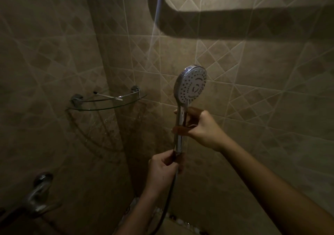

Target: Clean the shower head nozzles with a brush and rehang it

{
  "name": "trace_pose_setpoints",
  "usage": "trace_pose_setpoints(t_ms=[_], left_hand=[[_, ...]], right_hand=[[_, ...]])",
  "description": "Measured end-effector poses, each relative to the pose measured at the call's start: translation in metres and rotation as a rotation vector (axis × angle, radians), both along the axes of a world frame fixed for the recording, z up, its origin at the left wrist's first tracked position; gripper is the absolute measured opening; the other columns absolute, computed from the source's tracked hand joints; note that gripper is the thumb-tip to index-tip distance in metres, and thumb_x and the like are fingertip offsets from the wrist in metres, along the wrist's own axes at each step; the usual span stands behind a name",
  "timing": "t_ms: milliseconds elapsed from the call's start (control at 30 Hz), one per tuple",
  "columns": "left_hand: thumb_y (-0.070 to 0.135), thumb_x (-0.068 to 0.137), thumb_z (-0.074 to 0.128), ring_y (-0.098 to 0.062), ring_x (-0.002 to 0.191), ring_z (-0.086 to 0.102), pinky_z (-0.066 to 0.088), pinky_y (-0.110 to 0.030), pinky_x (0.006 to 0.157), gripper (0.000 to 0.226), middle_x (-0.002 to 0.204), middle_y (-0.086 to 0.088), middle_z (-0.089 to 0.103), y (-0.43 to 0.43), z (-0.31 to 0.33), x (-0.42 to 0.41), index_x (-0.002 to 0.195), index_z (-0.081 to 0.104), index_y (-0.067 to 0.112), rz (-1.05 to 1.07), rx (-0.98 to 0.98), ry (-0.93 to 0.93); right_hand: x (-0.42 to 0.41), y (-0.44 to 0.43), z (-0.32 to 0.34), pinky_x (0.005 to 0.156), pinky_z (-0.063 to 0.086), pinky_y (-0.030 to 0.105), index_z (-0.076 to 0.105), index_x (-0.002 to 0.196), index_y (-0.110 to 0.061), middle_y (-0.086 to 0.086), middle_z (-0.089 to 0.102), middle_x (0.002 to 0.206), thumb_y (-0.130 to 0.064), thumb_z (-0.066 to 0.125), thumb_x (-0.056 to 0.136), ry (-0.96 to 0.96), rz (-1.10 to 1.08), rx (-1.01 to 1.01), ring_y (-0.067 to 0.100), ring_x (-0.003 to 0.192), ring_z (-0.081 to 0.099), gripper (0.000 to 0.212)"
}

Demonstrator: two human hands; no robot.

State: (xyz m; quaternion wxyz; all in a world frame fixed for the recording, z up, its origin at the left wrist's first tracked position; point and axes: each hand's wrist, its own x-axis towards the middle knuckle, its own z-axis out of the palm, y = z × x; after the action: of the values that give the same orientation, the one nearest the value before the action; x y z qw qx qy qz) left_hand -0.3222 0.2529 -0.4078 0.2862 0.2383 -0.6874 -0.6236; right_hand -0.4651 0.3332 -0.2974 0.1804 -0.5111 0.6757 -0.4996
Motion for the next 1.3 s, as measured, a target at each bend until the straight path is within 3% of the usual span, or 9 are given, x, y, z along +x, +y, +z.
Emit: trace_pose_setpoints(t_ms=[167,233,367,500,700,900,1100,1233,1300], left_hand=[[0.007,0.086,0.072,-0.023,0.078,0.075,0.062,-0.048,0.077,0.020,0.082,-0.007,0.079,-0.003,0.000,-0.001,0.085,0.081,0.025,0.014,0.004,-0.021],[0.007,0.085,0.072,-0.025,0.078,0.075,0.061,-0.048,0.077,0.020,0.083,-0.008,0.079,-0.004,-0.002,-0.002,0.085,0.081,0.025,0.026,0.007,-0.025],[0.022,0.085,0.077,-0.027,0.072,0.075,0.060,-0.056,0.074,0.008,0.078,-0.012,0.078,-0.003,-0.006,-0.004,0.085,0.080,0.015,0.059,0.048,-0.030],[0.026,0.084,0.078,-0.025,0.068,0.073,0.060,-0.053,0.070,0.015,0.073,-0.012,0.077,0.000,-0.005,-0.004,0.079,0.078,0.012,0.061,0.033,-0.031],[0.023,0.088,0.073,-0.033,0.077,0.075,0.062,-0.054,0.075,0.013,0.078,-0.011,0.078,-0.003,-0.002,-0.002,0.083,0.079,0.012,0.051,0.010,-0.029],[0.021,0.082,0.080,-0.028,0.074,0.076,0.061,-0.057,0.079,0.003,0.078,-0.009,0.079,-0.002,-0.008,-0.001,0.084,0.081,0.020,0.068,0.087,-0.056],[0.022,0.087,0.075,-0.027,0.075,0.076,0.062,-0.050,0.078,0.016,0.074,-0.010,0.078,0.002,-0.005,0.005,0.079,0.079,0.008,0.060,0.044,-0.053],[0.025,0.087,0.075,-0.028,0.075,0.075,0.061,-0.048,0.074,0.012,0.076,-0.010,0.078,0.003,-0.008,0.007,0.083,0.080,0.015,0.019,0.000,-0.041],[0.022,0.088,0.074,-0.023,0.074,0.074,0.061,-0.043,0.071,0.007,0.077,-0.009,0.078,0.004,-0.007,0.008,0.087,0.080,0.018,0.003,0.010,-0.018]], right_hand=[[-0.002,0.003,0.003,0.098,0.055,0.029,0.060,0.118,-0.029,-0.002,0.071,0.124,-0.002,0.066,0.091,-0.160,0.122,0.036,0.008,0.117,0.067,0.039],[-0.002,0.004,0.004,0.101,0.054,0.031,0.059,0.123,-0.024,-0.001,0.070,0.127,-0.001,0.065,0.092,-0.212,0.152,0.051,0.009,0.118,0.066,0.039],[-0.002,0.001,0.000,0.094,0.058,0.043,0.064,0.118,-0.012,0.008,0.073,0.111,-0.009,0.074,0.088,-0.037,0.039,0.025,0.017,0.104,0.071,0.033],[0.000,-0.001,-0.003,0.091,0.060,0.040,0.059,0.126,-0.021,-0.001,0.070,0.112,-0.023,0.079,0.085,0.064,0.009,0.002,0.011,0.103,0.069,0.047],[-0.002,0.004,0.004,0.098,0.055,0.028,0.059,0.128,-0.016,0.003,0.070,0.122,0.003,0.062,0.093,-0.171,0.166,-0.023,0.012,0.116,0.067,0.039],[0.003,0.001,0.001,0.082,0.057,0.043,0.063,0.123,-0.010,0.008,0.064,0.093,-0.003,0.073,0.088,-0.049,0.104,-0.096,0.019,0.085,0.065,0.038],[0.001,0.004,0.000,0.103,0.054,0.039,0.062,0.127,-0.018,0.017,0.066,0.124,-0.006,0.064,0.095,-0.171,0.216,-0.058,0.025,0.116,0.066,0.034],[0.005,-0.001,-0.008,0.081,0.057,0.038,0.063,0.113,-0.011,0.022,0.063,0.097,-0.018,0.077,0.087,-0.040,0.092,-0.078,0.026,0.085,0.065,0.030],[0.008,-0.004,-0.011,0.071,0.052,0.035,0.062,0.106,-0.008,0.014,0.059,0.085,-0.022,0.080,0.085,-0.020,0.049,-0.082,0.019,0.074,0.057,0.031]])
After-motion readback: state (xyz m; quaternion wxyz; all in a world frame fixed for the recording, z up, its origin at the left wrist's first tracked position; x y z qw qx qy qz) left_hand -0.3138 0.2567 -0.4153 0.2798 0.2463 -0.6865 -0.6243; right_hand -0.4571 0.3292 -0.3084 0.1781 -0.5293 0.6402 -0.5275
